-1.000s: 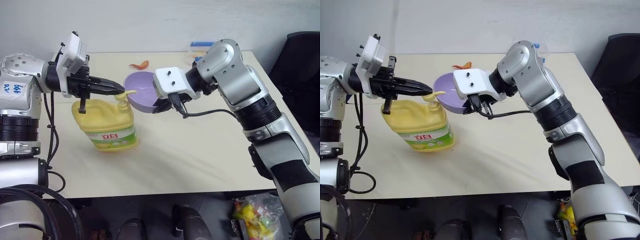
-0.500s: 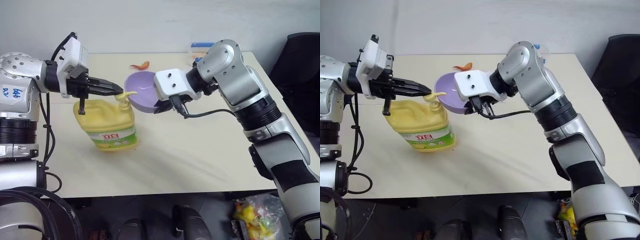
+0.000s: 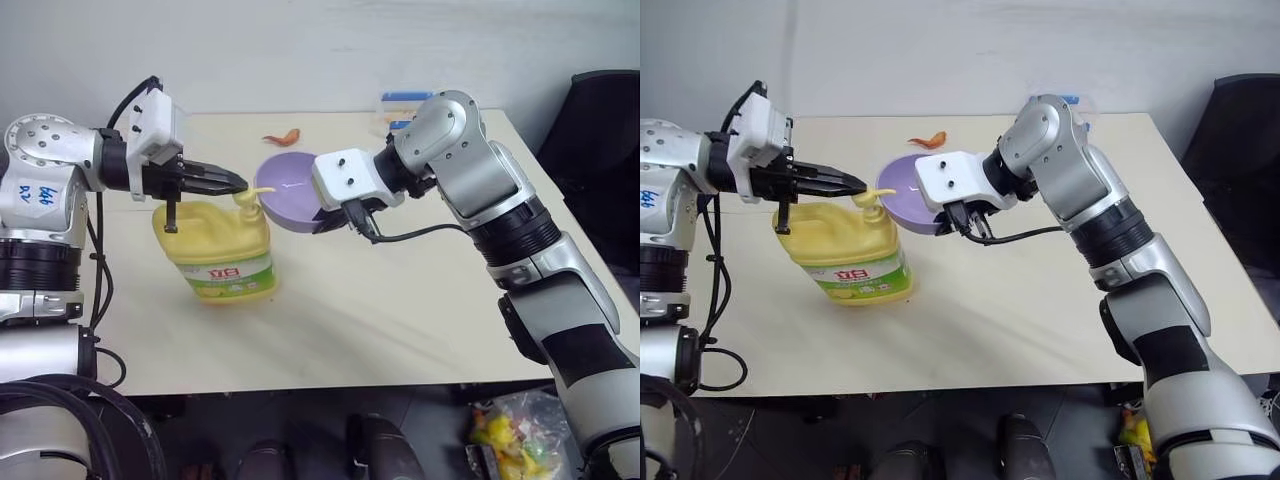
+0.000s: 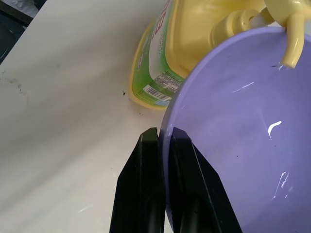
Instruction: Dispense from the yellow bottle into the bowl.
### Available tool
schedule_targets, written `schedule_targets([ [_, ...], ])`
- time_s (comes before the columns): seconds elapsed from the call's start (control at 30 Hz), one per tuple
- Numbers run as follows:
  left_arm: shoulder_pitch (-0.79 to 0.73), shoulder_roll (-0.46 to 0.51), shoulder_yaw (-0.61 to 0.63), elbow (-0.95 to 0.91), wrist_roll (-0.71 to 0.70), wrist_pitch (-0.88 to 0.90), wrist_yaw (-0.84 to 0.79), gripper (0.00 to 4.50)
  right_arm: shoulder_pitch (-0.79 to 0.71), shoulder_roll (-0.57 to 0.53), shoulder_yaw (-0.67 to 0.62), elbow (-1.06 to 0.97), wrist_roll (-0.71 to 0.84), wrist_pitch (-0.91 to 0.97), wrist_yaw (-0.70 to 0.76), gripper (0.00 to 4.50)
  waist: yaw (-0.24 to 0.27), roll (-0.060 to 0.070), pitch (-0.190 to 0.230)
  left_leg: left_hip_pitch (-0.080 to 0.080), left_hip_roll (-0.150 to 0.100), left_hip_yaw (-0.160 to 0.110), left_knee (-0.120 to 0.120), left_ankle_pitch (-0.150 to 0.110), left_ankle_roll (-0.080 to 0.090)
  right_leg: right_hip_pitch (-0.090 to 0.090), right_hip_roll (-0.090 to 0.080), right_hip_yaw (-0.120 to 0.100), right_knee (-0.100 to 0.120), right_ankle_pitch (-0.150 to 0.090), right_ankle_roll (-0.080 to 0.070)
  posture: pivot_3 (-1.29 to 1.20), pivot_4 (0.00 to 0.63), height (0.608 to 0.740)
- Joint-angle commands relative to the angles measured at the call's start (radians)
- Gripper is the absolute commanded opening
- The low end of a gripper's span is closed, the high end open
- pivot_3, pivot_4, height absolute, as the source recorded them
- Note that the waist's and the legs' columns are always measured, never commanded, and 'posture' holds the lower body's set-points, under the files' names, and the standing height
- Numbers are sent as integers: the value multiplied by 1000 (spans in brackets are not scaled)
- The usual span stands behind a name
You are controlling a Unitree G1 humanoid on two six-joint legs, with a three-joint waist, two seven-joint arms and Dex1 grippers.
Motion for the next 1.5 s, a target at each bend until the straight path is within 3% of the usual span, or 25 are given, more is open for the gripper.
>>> schedule_targets([
  [0.03, 94, -11, -127, 88, 129, 2, -12, 16, -13, 5, -18, -51, 16, -5, 12, 0, 1, 1, -1, 0, 0, 0, 0, 0, 0, 0, 0, 0, 0, 0, 0, 0, 150, 740],
  [0.3, 45, -24, -98, 118, 95, 18, 2, 16, -10, 7, -21, -57, 18, -2, 10, 0, 2, 4, -4, 0, 0, 0, 0, 0, 0, 0, -2, 0, 0, 0, 0, 0, 150, 740],
  [0.5, -79, -9, 11, -30, -95, 285, -44, 16, 11, -6, -35, -77, 24, 10, -3, 0, 4, 3, -2, -2, 0, 0, 0, 0, 0, -2, -1, 0, 0, 0, 0, 0, 150, 740],
  [0.67, -127, 69, 108, -205, -270, 515, -87, 1381, 89, -64, -63, -167, 36, 54, -16, 0, -3, -2, 1, -27, -1, -6, 5, 0, 0, -23, 0, 0, 0, 0, 0, 0, 150, 740],
  [0.8, -118, 136, 148, -279, -300, 548, -80, 2634, 203, -135, -87, -262, 49, 75, -39, 0, -3, -2, 2, -29, -1, -9, 4, 0, 0, -23, -1, -7, -2, 0, 0, 0, 150, 740],
  [0.9, -136, 183, 148, -247, -224, 432, -47, 3526, 302, -171, -111, -318, 63, 118, -73, 0, 5, -3, 2, -30, -1, -9, 6, 0, 0, -22, 0, -11, -4, 0, 1, 0, 150, 740],
  [1.0, -193, 214, 180, -205, -269, 500, -38, 4438, 407, -222, -127, -337, 45, 100, -113, 0, 19, -3, 2, -30, -1, -9, 10, 0, 0, -21, 0, -11, -1, 0, 1, 0, 150, 740],
  [1.13, -138, 271, 239, -325, -392, 649, -59, 4477, 568, -280, -113, -320, -38, 4, -225, 0, 22, -4, 2, -30, -1, -9, 9, 0, 1, -21, 0, -11, -2, 0, 1, 0, 150, 740],
  [1.27, 15, 350, 317, -512, -514, 762, -79, 4477, 690, -289, -99, -272, -117, -81, -346, 0, 22, -5, 3, -31, -1, -9, 8, 0, 1, -21, -1, -9, -4, 1, 1, 0, 150, 740],
  [1.5, 204, 392, 362, -649, -553, 727, -52, 4477, 733, -264, -118, -251, -137, -81, -433, 0, 23, -6, 4, -23, 0, -7, 9, 0, 0, -17, 1, 1, 0, 0, -1, 0, 150, 740],
])
